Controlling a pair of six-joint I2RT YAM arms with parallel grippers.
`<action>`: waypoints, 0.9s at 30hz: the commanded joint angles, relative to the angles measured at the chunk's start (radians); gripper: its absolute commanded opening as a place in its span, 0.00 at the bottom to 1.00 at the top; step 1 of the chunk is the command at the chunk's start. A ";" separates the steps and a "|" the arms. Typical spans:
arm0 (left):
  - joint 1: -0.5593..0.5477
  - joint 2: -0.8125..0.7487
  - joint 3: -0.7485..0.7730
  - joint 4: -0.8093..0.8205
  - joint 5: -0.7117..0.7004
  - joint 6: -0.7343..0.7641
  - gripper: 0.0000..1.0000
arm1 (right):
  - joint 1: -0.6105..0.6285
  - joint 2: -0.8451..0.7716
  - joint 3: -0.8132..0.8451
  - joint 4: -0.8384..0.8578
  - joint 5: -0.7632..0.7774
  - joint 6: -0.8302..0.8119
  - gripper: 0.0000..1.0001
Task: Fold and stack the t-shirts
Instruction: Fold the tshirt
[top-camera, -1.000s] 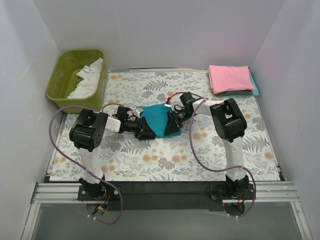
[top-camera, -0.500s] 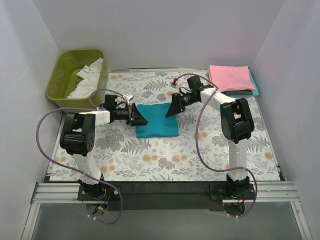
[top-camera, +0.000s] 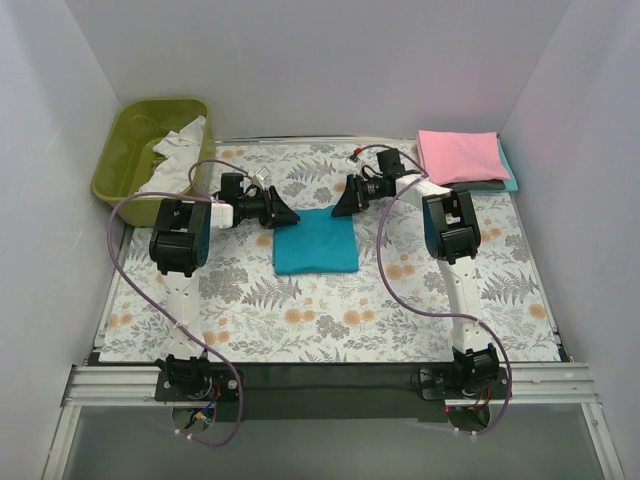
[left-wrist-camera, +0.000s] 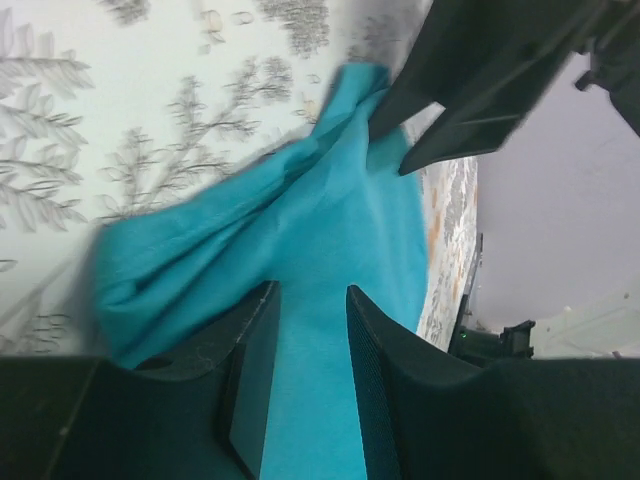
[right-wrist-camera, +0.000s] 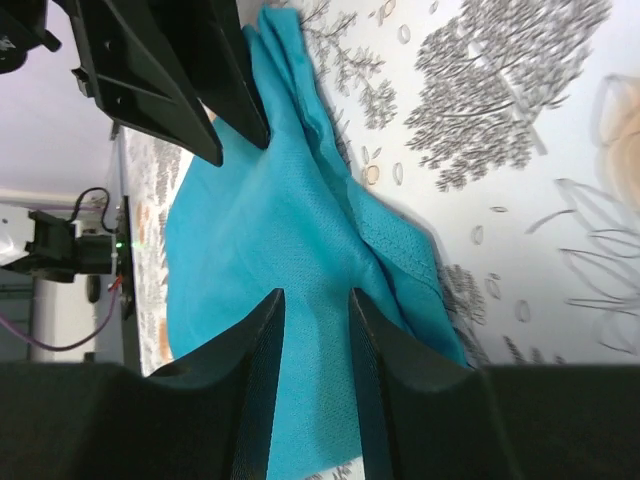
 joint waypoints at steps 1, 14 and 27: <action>0.021 0.008 0.056 -0.022 -0.046 0.024 0.33 | -0.019 0.018 0.045 0.025 0.123 -0.008 0.34; -0.233 -0.548 -0.151 -0.309 -0.432 0.833 0.48 | -0.053 -0.576 -0.394 0.022 0.428 0.001 0.64; -0.708 -0.516 -0.328 -0.130 -0.887 1.236 0.49 | -0.128 -0.861 -0.826 0.044 0.587 0.133 0.78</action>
